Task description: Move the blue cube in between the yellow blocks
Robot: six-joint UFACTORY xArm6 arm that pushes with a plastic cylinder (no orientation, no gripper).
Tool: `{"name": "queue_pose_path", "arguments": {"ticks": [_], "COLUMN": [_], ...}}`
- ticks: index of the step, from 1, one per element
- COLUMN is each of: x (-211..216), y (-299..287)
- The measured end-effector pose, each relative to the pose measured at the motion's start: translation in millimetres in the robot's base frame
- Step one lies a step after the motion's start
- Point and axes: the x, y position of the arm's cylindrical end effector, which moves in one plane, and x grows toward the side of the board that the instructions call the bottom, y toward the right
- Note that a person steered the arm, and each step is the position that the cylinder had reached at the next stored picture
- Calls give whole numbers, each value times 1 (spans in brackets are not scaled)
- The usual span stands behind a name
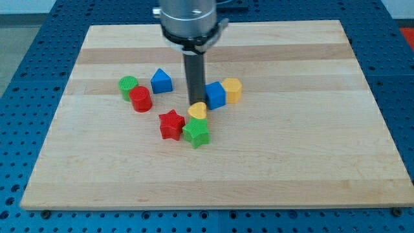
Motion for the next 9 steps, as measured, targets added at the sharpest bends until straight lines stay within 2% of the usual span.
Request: {"name": "queue_pose_path", "arguments": {"ticks": [2, 4, 6, 9], "x": [4, 2, 32, 27], "y": [-1, -53, -30, 11]}}
